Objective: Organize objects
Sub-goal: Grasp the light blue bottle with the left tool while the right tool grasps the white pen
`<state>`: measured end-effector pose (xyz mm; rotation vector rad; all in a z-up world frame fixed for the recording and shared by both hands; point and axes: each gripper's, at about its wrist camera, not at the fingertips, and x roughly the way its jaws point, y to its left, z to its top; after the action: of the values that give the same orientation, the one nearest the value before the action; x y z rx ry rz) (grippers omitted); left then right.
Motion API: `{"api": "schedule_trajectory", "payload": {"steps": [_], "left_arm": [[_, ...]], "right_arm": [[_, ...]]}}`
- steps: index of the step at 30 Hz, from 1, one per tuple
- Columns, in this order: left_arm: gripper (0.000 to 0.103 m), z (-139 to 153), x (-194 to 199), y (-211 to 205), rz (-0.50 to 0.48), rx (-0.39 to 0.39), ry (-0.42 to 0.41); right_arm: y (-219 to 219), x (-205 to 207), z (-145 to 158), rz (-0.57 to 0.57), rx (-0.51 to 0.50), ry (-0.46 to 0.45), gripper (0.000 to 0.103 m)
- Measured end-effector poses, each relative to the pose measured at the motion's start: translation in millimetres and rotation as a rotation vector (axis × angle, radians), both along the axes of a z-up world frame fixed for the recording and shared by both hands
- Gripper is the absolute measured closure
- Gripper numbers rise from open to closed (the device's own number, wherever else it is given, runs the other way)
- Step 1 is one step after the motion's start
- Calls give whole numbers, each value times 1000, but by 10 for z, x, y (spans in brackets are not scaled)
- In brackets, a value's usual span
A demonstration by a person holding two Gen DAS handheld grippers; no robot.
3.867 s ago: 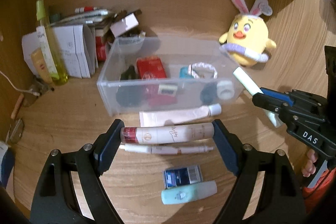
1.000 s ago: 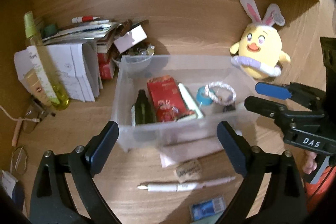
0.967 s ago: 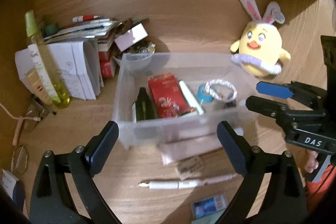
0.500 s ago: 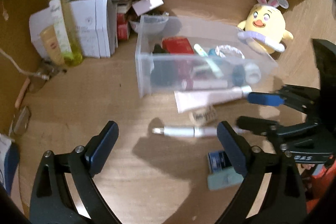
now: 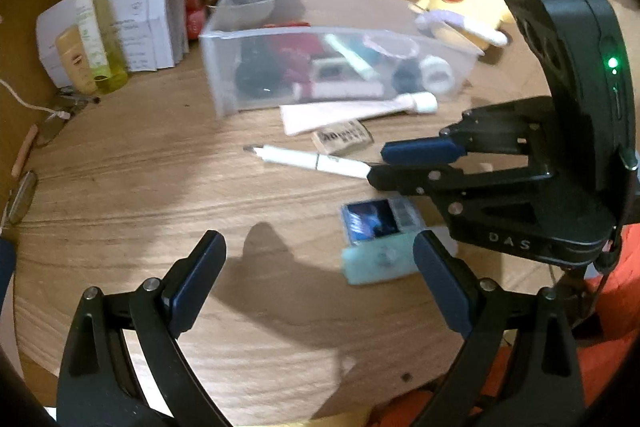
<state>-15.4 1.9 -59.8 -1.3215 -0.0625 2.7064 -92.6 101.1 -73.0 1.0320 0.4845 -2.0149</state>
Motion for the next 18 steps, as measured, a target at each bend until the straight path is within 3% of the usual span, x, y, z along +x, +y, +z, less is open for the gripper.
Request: {"api": "schedule_trajectory", "payload": {"steps": [7,18], "left_arm": [[7,-97,46,288,-55,-32,-20],[7,-188,5,462,-31,-80,4]], "right_arm": [[327,135,14,-52,20,23,87],[778,317,74,-130,-26,-1,87]]}}
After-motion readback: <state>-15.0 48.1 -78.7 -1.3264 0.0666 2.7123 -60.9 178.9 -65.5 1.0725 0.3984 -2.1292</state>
